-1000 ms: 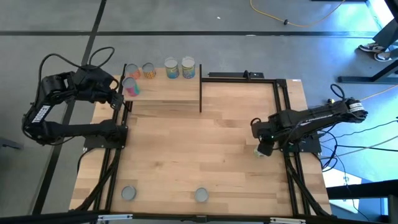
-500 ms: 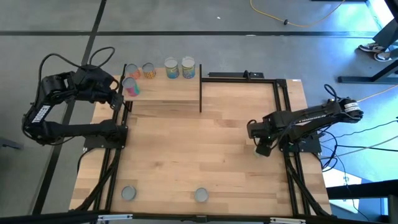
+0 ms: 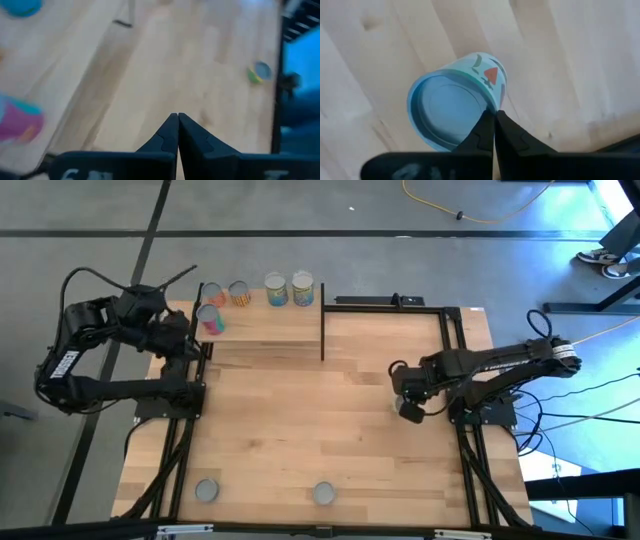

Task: Pick and place cans onto a shelf
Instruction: Put the canned mixed vegetables on the shelf

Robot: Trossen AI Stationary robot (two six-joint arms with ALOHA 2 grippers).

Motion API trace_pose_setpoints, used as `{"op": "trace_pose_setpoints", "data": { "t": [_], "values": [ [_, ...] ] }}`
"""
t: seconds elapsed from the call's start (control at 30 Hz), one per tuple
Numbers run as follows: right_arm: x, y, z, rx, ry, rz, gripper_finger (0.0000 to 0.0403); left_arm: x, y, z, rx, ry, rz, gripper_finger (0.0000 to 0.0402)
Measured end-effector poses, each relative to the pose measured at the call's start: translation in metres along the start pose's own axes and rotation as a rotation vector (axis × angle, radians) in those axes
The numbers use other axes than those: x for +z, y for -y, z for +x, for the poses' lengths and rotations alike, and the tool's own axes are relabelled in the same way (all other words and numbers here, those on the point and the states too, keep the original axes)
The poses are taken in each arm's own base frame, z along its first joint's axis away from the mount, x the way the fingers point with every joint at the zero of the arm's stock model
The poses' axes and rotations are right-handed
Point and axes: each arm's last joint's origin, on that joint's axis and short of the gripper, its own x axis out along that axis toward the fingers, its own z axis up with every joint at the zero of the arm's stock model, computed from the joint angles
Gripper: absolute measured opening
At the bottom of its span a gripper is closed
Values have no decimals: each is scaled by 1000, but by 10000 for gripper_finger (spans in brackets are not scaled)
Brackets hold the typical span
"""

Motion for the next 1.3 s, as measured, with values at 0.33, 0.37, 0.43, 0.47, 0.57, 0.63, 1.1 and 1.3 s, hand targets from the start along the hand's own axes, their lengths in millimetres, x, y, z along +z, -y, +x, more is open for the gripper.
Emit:
{"op": "trace_pose_setpoints", "data": {
  "t": [0.33,0.37,0.43,0.47,0.57,0.63,1.1,1.3],
  "values": [
    [46,-10,-62,16,75,32,1,-7,5,-3,-142,-6,176,0],
    [54,-10,-67,20,91,36,1,-6,5,-3,-141,-6,186,0],
    [72,-8,-80,28,123,44,1,-6,5,-3,-135,-5,200,0],
    [80,-7,-85,32,142,36,1,-6,5,-3,-134,-4,201,0],
    [108,-5,-102,7,209,8,0,-6,5,-3,-134,-4,202,0],
    [124,-1,-114,-24,226,-19,0,-6,5,-3,-134,-4,202,0],
    [207,15,-113,72,306,-124,0,-6,5,-3,-135,-3,203,0],
    [223,17,-94,58,295,-160,0,-6,5,-3,-134,-4,203,0]
  ]
}}
